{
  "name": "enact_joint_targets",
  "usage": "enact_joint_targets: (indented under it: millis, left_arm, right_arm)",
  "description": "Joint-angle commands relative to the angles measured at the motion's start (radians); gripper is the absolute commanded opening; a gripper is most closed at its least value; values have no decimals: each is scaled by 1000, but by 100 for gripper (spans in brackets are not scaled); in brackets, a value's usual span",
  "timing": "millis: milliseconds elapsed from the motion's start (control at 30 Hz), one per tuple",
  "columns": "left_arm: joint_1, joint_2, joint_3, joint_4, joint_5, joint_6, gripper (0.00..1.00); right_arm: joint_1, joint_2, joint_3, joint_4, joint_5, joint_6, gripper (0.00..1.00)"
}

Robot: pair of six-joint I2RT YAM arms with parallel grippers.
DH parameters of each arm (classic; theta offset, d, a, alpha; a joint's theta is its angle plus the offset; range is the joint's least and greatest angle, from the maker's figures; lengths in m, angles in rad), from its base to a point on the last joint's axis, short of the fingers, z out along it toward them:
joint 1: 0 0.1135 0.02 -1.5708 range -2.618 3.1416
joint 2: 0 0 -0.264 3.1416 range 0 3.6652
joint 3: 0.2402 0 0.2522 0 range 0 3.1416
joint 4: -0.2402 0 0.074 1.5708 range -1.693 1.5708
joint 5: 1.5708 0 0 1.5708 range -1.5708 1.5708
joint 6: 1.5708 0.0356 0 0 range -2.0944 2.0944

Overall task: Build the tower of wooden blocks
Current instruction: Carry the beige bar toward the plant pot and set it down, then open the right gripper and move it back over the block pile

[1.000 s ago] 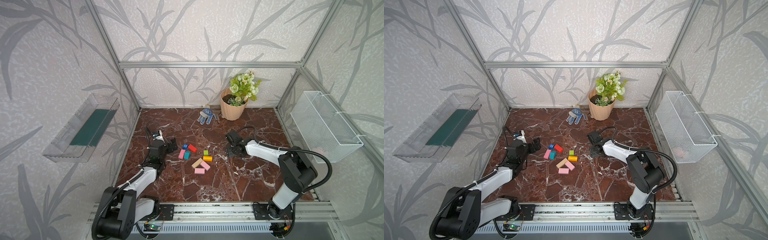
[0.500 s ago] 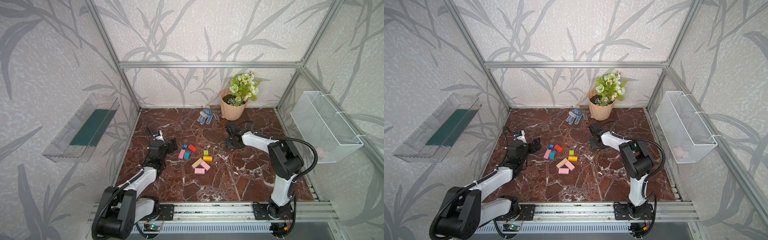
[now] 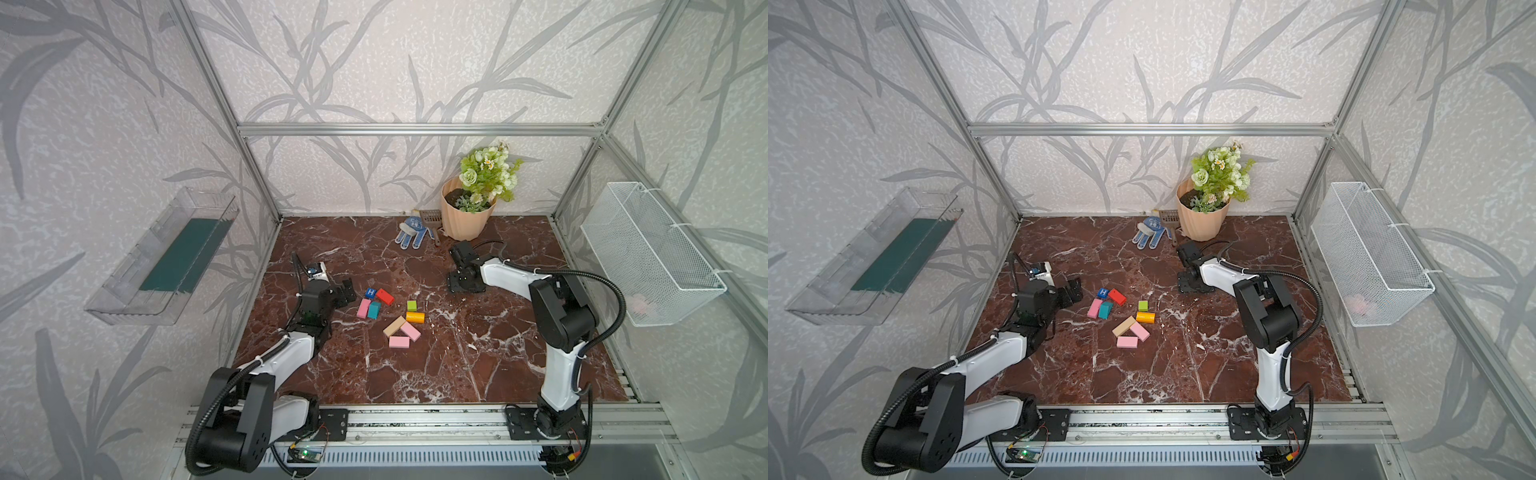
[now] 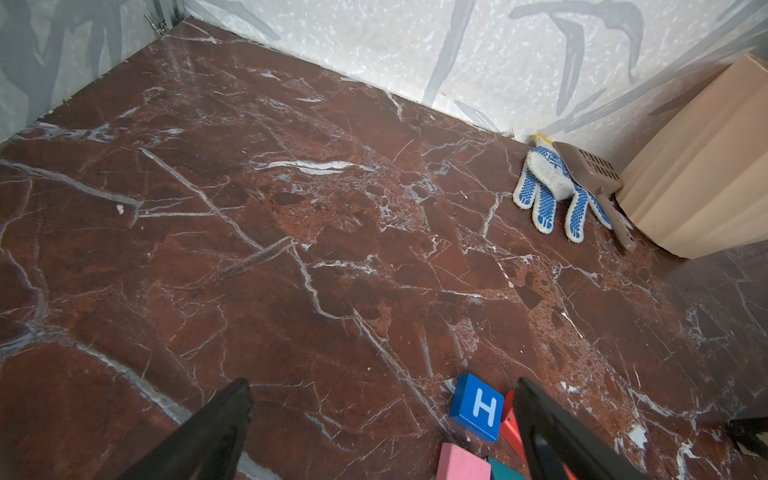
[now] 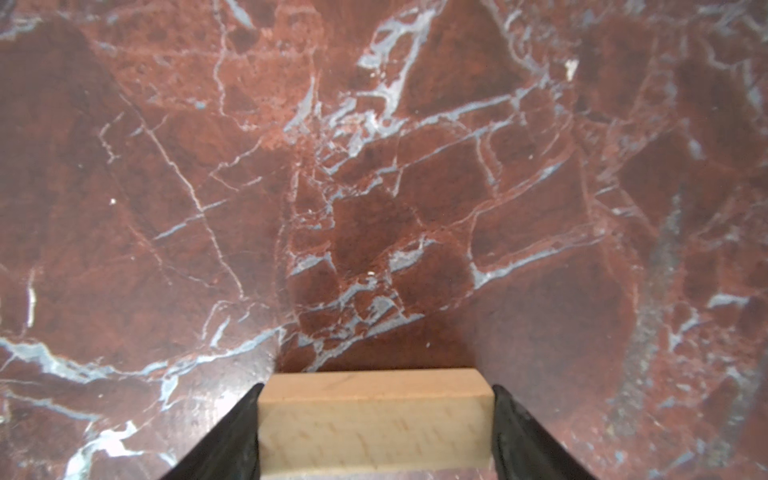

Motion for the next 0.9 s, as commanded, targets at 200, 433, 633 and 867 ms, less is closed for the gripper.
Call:
enact_joint_targets:
  millis: [200, 433, 633, 867]
  left_arm:
    - [-11, 26, 48, -23, -24, 17, 99]
    - [-16, 35, 56, -29, -26, 21, 99]
    - [-19, 29, 54, -31, -31, 23, 99]
    - [-29, 15, 44, -26, -43, 28, 99]
  right_arm:
    - [1, -3, 26, -58, 34, -6, 95]
    - [4, -97, 4, -58, 21, -35, 97]
    - [66, -251, -67, -56, 21, -62, 99]
    - [161, -446, -215, 57, -98, -63, 99]
